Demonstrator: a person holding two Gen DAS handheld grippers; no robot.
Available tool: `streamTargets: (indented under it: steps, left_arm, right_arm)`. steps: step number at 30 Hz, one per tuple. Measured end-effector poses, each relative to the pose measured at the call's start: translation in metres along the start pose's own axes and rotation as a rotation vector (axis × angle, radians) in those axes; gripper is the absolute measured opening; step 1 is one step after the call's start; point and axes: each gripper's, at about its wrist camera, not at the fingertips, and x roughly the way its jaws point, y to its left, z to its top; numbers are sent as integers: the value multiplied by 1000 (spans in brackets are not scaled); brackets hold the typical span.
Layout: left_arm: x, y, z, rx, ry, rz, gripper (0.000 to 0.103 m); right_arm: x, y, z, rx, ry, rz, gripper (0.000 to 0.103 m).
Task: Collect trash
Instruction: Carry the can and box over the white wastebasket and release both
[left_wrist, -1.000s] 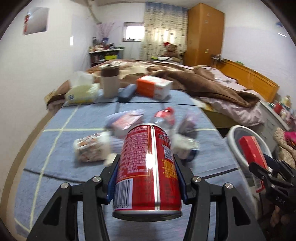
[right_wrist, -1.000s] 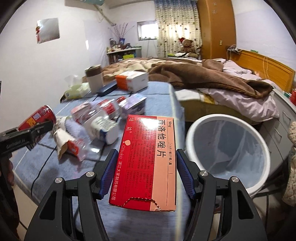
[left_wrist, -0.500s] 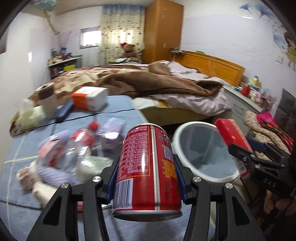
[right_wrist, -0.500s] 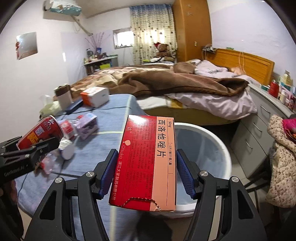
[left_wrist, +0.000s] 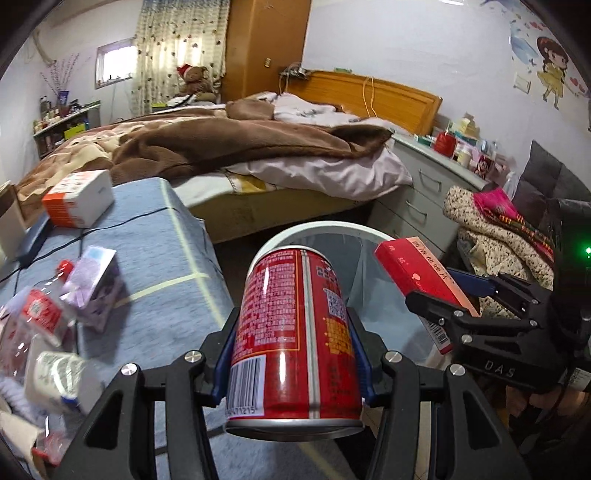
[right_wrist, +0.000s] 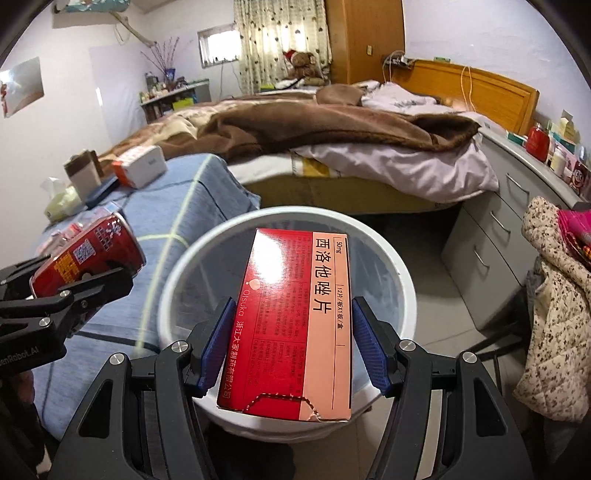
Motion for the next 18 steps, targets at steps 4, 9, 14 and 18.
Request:
streamTargets:
  steps: [4, 9, 14, 18]
  left_arm:
    - [16, -6, 7, 8, 29, -29, 55]
    - [28, -11, 10, 22, 54, -47, 55]
    - [27, -8, 13, 17, 36, -43, 70]
    - [21, -1, 14, 2, 18, -28, 74]
  right_arm:
    - [11, -8, -1, -7, 46, -10, 65]
    - [21, -17, -2, -4, 82, -25, 65]
    - [27, -24, -4, 9, 104, -16, 65]
    - [25, -23, -3, 19, 94, -13, 71]
